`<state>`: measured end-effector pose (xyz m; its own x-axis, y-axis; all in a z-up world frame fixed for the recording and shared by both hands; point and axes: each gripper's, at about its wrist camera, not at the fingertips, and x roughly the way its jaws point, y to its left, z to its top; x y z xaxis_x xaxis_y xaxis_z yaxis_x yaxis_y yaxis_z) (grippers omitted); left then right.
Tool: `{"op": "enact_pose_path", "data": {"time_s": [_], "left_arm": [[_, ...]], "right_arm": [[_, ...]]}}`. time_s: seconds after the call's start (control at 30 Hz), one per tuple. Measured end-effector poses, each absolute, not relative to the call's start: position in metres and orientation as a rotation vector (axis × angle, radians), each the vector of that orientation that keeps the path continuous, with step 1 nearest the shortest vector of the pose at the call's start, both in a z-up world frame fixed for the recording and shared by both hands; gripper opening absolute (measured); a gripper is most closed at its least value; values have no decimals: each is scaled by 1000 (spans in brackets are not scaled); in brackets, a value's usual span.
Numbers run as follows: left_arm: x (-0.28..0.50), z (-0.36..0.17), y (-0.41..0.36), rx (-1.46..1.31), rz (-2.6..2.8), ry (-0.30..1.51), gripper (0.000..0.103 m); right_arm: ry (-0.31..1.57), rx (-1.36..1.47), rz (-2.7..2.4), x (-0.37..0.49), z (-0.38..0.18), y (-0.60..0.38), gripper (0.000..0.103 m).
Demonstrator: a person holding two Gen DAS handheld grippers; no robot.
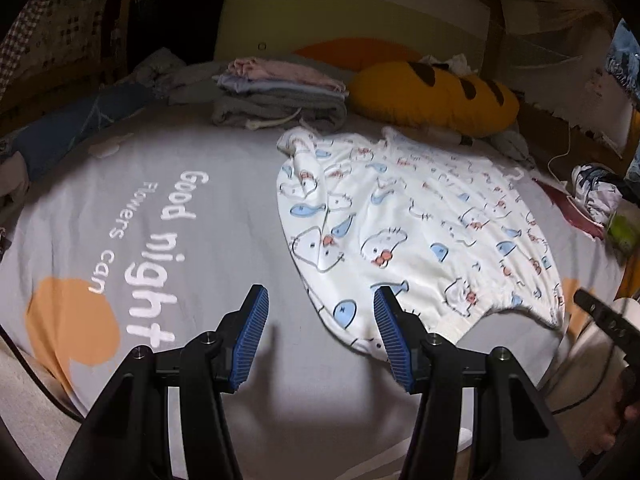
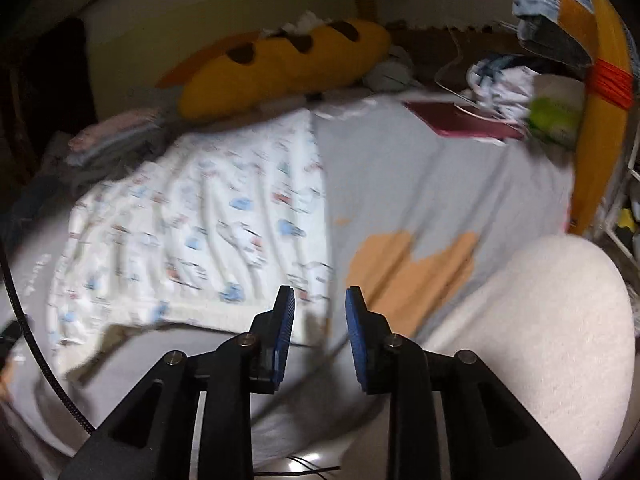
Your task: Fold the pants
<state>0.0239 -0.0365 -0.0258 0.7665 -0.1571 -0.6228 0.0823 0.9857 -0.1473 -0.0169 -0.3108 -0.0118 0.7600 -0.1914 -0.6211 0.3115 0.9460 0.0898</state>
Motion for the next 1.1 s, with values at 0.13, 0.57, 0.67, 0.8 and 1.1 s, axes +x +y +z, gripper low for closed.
{"op": "enact_pose_path", "data": {"time_s": [0.13, 0.57, 0.67, 0.8, 1.1], "left_arm": [[23, -23, -26, -144, -97, 672, 54], [-3, -44, -49, -63, -287, 797, 54], [-3, -53, -68, -41, -297, 820, 54], [7, -56, -78, -34, -212, 787, 54], [6, -59, -80, -82, 2, 670, 56]], "right_arm": [[635, 154, -41, -12, -9, -272, 27], [650, 26, -56, 12, -11, -250, 27], [665, 44, -169, 15, -14, -277, 27], [732, 115, -235, 23, -27, -303, 27], [815, 143, -253, 35, -51, -319, 27]]}}
